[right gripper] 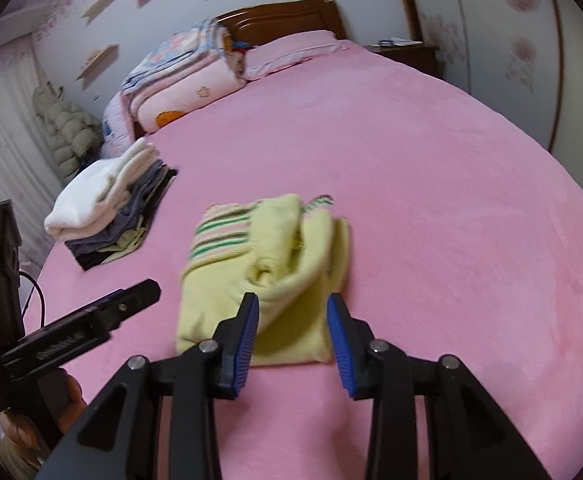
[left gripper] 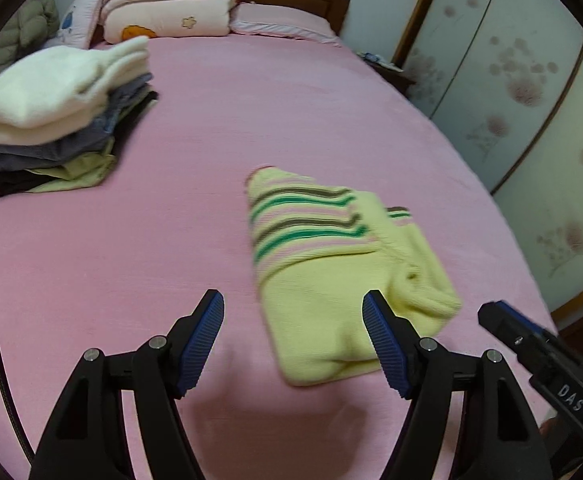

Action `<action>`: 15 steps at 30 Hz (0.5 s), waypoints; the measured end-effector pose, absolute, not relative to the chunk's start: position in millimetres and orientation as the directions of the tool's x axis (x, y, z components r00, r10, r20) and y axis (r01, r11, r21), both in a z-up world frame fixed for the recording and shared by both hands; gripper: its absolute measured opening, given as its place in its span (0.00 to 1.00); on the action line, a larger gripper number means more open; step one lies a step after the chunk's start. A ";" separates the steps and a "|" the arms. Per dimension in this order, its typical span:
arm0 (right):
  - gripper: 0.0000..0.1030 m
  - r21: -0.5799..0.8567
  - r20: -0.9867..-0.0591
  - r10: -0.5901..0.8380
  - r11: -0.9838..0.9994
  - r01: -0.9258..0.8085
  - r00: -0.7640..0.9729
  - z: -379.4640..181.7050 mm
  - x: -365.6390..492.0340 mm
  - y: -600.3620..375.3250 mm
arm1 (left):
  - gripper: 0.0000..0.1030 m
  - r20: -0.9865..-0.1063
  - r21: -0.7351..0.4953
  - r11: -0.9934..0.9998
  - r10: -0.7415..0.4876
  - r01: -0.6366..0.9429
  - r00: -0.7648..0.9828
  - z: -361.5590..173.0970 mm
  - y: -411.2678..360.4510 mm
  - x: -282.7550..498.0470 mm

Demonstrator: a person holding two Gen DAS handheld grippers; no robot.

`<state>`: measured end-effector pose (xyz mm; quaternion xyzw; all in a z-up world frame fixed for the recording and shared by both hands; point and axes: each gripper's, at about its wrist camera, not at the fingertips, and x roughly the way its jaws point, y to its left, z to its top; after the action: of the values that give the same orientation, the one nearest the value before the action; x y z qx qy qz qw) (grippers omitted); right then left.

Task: Fold large clothes
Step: 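Grasp the other side with the right tool and fold it toward the middle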

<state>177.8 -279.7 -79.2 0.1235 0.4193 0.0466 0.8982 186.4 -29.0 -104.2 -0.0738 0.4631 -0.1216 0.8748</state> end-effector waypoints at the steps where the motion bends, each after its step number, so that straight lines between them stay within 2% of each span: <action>1: 0.35 0.259 -0.744 0.193 0.966 0.010 0.640 -79.3 181.4 -277.0 | 0.69 -0.795 -0.230 0.963 -0.270 0.143 0.543 -104.0 -27.9 187.0; 7: 0.35 0.216 -0.780 0.197 0.976 -0.040 0.594 -87.4 206.7 -257.1 | 0.69 -0.816 -0.190 0.973 -0.232 0.134 0.530 -106.1 -25.1 191.8; 13: 0.34 0.120 -0.831 0.132 0.991 -0.059 0.540 -107.7 222.0 -244.2 | 0.69 -0.833 -0.153 0.979 -0.201 0.134 0.515 -113.6 -29.2 198.4; 14: 0.31 0.120 -0.832 0.137 0.991 -0.066 0.538 -109.3 221.7 -243.7 | 0.69 -0.834 -0.149 0.980 -0.198 0.134 0.515 -114.2 -29.4 198.1; 15: 0.16 0.123 -0.829 0.142 0.990 -0.071 0.541 -108.9 220.3 -243.5 | 0.69 -0.835 -0.145 0.980 -0.195 0.135 0.514 -114.7 -29.8 197.8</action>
<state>220.3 -243.5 -108.9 0.0373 0.4749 0.0607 0.8771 197.8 -29.8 -114.7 -0.0310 0.4836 -0.0946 0.8696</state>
